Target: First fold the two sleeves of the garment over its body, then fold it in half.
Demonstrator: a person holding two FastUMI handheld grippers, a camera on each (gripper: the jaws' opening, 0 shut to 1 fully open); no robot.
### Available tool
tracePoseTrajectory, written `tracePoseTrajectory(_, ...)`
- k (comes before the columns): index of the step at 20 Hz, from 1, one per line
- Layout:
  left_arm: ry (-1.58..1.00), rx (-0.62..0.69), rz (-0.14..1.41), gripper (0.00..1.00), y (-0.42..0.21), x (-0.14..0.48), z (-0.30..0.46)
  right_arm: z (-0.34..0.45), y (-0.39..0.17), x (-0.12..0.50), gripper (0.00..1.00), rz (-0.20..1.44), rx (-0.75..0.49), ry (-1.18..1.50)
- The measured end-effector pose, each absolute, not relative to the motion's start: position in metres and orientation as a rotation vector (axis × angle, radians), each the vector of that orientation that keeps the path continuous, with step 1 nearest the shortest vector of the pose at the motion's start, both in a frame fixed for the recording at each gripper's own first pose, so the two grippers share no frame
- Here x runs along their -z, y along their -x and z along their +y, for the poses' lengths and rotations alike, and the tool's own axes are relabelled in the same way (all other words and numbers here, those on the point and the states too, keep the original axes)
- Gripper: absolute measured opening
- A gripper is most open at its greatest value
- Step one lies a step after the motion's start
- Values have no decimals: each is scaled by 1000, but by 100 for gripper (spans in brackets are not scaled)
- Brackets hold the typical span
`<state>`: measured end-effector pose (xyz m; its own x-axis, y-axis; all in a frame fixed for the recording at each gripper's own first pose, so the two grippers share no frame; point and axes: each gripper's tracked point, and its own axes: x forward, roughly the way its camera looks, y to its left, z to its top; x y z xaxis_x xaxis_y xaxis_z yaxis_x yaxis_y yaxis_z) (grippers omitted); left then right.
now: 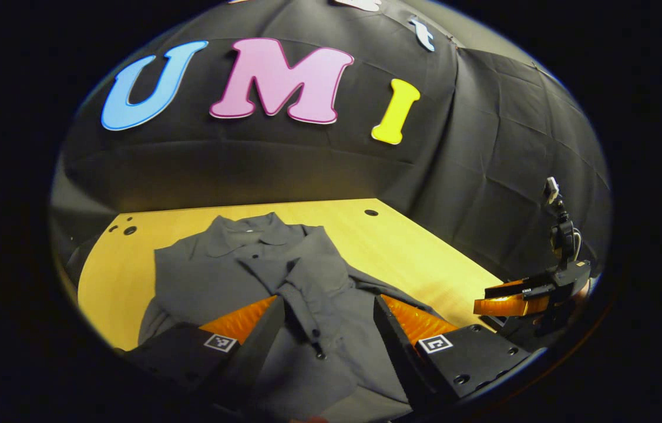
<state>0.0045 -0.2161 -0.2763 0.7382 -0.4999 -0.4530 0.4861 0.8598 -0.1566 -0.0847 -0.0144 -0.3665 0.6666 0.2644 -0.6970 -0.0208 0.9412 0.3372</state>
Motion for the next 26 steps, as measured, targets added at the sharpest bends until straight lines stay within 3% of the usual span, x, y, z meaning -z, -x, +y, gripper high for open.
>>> tracePoseTrajectory(13,-12,286,677,96,77,318,-31,9,124,384,98,933,-171,-257)
tracePoseTrajectory(15,-22,257,699,92,87,325,-8,12,130,388,98,950,-169,-252)
tracePoseTrajectory(16,-20,248,713,96,92,331,1,13,134,390,98,958,-169,-249)
tracePoseTrajectory(26,22,110,922,97,128,412,58,22,155,416,98,1036,-156,-250)
